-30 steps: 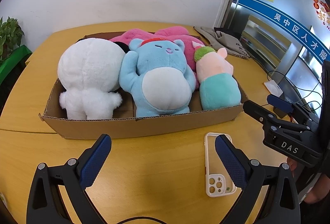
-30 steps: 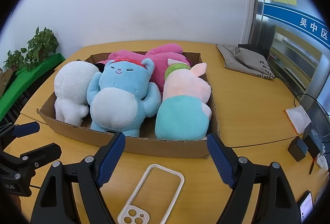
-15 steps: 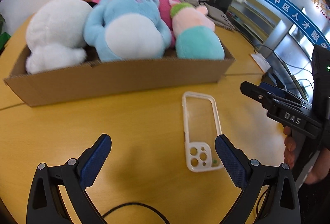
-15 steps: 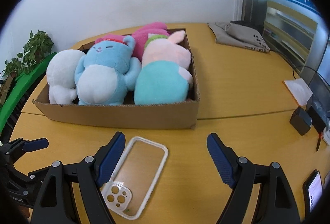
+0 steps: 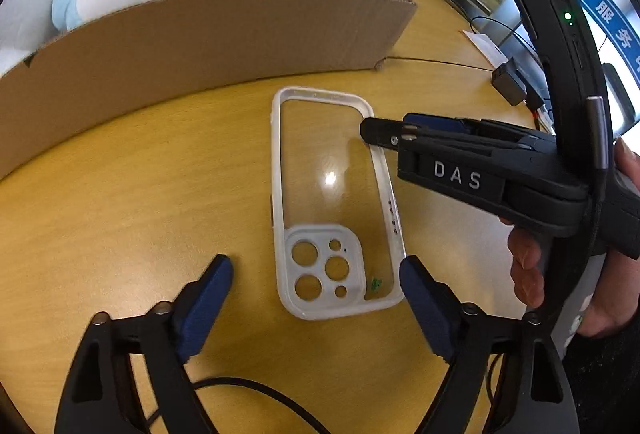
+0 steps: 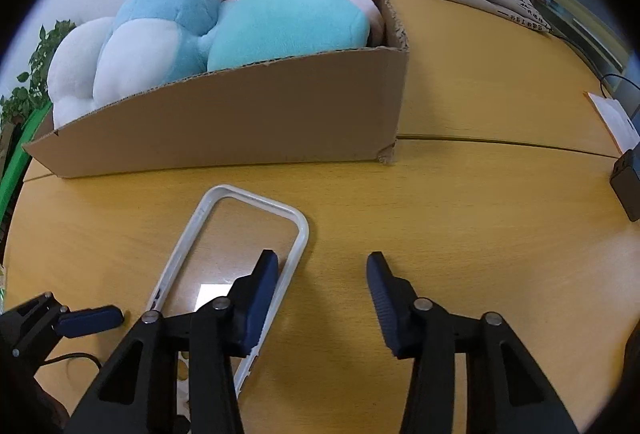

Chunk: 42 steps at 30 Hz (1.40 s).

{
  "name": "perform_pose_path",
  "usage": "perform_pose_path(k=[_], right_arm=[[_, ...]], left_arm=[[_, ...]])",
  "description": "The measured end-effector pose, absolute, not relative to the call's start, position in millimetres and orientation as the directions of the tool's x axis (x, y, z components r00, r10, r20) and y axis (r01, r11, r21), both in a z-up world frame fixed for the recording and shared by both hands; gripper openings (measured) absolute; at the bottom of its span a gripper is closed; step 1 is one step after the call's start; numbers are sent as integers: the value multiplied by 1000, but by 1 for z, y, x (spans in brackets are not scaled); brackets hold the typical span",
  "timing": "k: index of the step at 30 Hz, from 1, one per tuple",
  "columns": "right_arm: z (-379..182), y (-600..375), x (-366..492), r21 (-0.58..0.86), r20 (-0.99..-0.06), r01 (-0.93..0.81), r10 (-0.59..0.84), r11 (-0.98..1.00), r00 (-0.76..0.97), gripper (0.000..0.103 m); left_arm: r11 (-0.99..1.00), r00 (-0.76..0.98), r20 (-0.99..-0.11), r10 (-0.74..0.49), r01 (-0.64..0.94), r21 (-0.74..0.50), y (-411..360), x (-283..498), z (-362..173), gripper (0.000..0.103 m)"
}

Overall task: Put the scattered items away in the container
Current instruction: 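Close both grippers on the rim of the clear phone case, then lift the phone case over the box and drop it onto the blue bear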

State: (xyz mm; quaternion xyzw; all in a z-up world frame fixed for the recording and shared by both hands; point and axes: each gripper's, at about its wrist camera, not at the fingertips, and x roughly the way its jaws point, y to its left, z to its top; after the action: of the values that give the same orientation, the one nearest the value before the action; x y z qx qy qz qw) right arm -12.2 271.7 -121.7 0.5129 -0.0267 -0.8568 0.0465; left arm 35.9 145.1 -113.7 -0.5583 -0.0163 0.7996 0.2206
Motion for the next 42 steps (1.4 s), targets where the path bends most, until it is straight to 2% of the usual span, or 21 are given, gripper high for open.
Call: perform_pose_path(k=[1, 2, 3, 4, 5, 6, 14, 24, 29, 34, 38, 42], right_arm=[[-121, 271, -12, 98, -876, 58, -114, -993, -468, 37], [-121, 270, -12, 101, -876, 64, -119, -993, -467, 32], [-121, 268, -11, 99, -876, 69, -120, -993, -467, 22], [-121, 267, -10, 99, -875, 74, -122, -992, -468, 11], [-121, 266, -8, 99, -875, 77, -124, -992, -468, 11], [-121, 265, -6, 100, -875, 81, -126, -992, -468, 10], [-111, 257, 5, 100, -859, 97, -135, -990, -495, 9], [-15, 224, -4, 49, -728, 184, -162, -982, -666, 9], [38, 192, -54, -1, -668, 258, -192, -966, -719, 9], [72, 168, -116, 12, -639, 297, -236, -955, -733, 8], [77, 148, -170, -16, -639, 288, -211, -958, -739, 8], [54, 145, -225, -8, -679, 255, -182, -967, -712, 8]], left_arm=[[-906, -285, -887, 363, -332, -264, 146, 35, -113, 75], [-909, -290, -889, 355, -328, -256, 147, 34, -112, 61], [-912, -294, -890, 348, -324, -250, 147, 33, -111, 43], [-914, -292, -891, 347, -320, -251, 147, 32, -111, 33], [-914, -286, -892, 350, -314, -257, 146, 32, -112, 13], [-914, -283, -891, 354, -308, -266, 144, 31, -114, 9], [-922, -297, -890, 345, -285, -262, 136, 34, -108, 7], [-931, -528, -775, 348, -291, -220, 95, 22, -11, 7], [-946, -604, -734, 311, -267, -181, 65, -18, 29, 7], [-953, -624, -722, 298, -233, -192, 30, -77, 49, 8], [-955, -602, -742, 295, -208, -211, 16, -132, 43, 8], [-957, -565, -772, 289, -189, -221, 10, -182, 27, 8]])
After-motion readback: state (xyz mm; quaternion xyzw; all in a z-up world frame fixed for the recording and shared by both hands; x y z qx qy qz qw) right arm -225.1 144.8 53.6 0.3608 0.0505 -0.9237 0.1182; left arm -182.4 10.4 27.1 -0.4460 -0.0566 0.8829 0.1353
